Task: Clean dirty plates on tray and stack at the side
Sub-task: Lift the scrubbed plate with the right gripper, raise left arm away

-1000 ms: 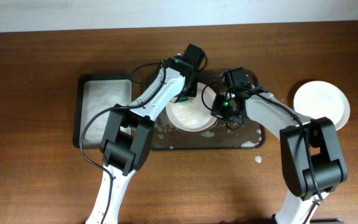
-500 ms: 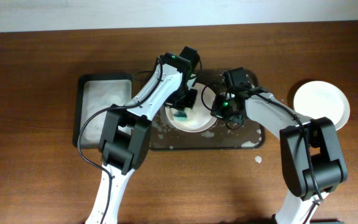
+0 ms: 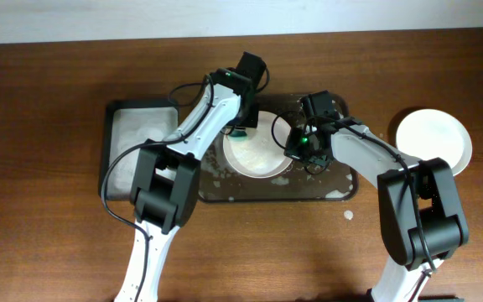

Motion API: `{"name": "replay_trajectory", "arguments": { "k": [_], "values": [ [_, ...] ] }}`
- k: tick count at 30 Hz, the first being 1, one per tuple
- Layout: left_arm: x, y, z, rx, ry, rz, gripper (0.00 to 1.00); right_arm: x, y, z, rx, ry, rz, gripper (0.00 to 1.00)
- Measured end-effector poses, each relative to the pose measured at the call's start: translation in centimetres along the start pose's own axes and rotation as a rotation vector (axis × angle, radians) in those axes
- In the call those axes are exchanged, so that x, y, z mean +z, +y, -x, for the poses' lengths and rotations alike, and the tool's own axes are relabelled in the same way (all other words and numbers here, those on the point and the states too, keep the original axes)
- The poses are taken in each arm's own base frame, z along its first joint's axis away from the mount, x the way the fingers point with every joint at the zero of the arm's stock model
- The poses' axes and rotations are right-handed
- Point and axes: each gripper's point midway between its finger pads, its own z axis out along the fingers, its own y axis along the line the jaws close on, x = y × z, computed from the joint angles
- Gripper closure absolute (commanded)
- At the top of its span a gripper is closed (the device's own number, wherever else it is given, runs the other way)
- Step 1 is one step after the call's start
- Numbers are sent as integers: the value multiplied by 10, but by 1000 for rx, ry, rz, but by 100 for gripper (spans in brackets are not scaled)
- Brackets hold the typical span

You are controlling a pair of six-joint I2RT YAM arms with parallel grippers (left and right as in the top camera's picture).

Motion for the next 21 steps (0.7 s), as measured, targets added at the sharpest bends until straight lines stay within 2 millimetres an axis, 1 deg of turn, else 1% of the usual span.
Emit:
{"name": "replay_trajectory", "arguments": {
  "k": [2, 5, 6, 8, 10, 12, 13, 14, 15, 17, 18, 20, 21],
  "values": [
    [-2, 3, -3, -8, 9, 31, 100, 0, 0, 0, 0, 0, 0, 96],
    [-13, 13, -11, -16, 54, 79, 99, 0, 0, 0, -1, 0, 0, 96],
    [-26, 17, -12, -20, 73, 98, 100, 0, 0, 0, 0, 0, -1, 96],
    [-53, 22, -5, -28, 70, 108, 99, 0, 0, 0, 0, 0, -1, 96],
    [-87, 25, 6, -37, 35, 100, 99, 0, 0, -1, 1, 2, -1, 96],
    [-116, 27, 14, -45, -7, 86, 99, 0, 0, -1, 1, 2, -1, 96],
    [-139, 31, 19, -53, -42, 75, 100, 0, 0, -1, -2, 2, 0, 96],
    [-154, 34, 22, -61, -66, 67, 100, 0, 0, -1, -8, 2, 0, 96],
    [-165, 38, 23, -68, -81, 63, 99, -1, 0, -1, -19, 2, 0, 96],
    [-179, 44, 26, -71, -103, 48, 99, -7, -2, -3, -43, 6, -10, 96],
    [-182, 49, 29, -79, -111, 33, 99, -12, -2, -2, -58, -3, -16, 96],
    [-181, 56, 30, -90, -101, 17, 99, -32, -2, 3, -83, -43, -37, 96],
    [-180, 59, 30, -98, -94, 5, 100, -47, -2, 8, -99, -81, -50, 96]
  ]
}}
